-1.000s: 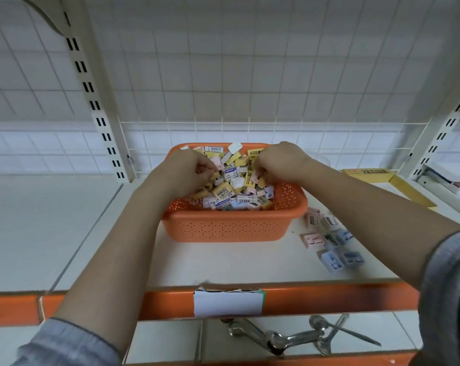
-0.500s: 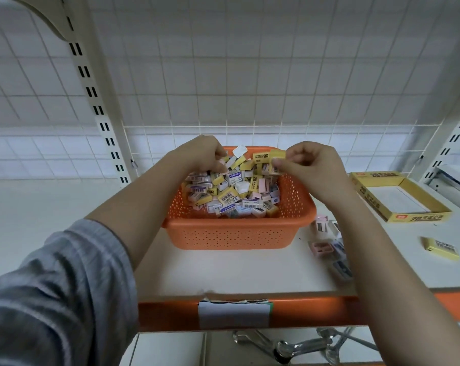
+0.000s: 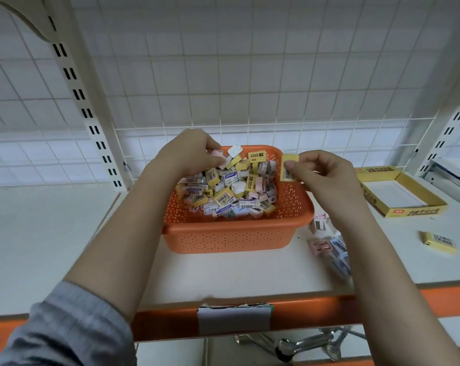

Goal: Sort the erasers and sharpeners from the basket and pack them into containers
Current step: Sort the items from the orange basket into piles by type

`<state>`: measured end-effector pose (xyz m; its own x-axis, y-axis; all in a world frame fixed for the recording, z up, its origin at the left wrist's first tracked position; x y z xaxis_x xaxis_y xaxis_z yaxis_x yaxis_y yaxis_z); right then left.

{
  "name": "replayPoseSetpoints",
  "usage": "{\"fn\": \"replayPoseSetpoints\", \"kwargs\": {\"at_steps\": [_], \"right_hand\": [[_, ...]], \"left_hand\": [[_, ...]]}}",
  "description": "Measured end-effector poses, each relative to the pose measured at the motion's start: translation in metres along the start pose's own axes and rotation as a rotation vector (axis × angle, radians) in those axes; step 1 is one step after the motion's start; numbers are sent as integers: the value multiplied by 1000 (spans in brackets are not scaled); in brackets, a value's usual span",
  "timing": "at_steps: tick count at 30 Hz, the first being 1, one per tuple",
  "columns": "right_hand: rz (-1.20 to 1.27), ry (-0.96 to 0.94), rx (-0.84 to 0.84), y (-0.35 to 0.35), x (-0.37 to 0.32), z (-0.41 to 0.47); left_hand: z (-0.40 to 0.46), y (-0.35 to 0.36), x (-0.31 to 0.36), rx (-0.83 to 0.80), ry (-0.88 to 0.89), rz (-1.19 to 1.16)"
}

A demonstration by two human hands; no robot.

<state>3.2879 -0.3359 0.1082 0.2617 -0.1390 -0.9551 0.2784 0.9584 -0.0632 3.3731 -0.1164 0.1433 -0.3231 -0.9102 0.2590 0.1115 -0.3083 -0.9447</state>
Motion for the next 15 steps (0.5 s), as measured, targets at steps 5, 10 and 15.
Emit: {"fn": "replayPoseSetpoints", "kwargs": {"at_steps": [5, 10, 15], "right_hand": [[120, 39, 77, -8, 1, -12], [127, 36, 171, -42, 7, -25], [60, 32, 209, -104, 20, -33]], "left_hand": [[-35, 6, 28, 141, 84, -151], [-62, 19, 71, 299, 199, -238], [-78, 42, 124, 394, 220, -282]]}}
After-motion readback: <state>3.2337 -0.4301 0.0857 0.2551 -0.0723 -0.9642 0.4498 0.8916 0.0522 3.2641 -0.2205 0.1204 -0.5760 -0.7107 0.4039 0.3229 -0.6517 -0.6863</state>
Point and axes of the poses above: each hand's wrist, its own z-axis towards the middle knuckle, its own y-axis out of the palm, x = y × z, the point moved 1 cm from there along z, towards the middle knuckle, and after that the axes turned 4 degrees about z, right-handed, at the moved point
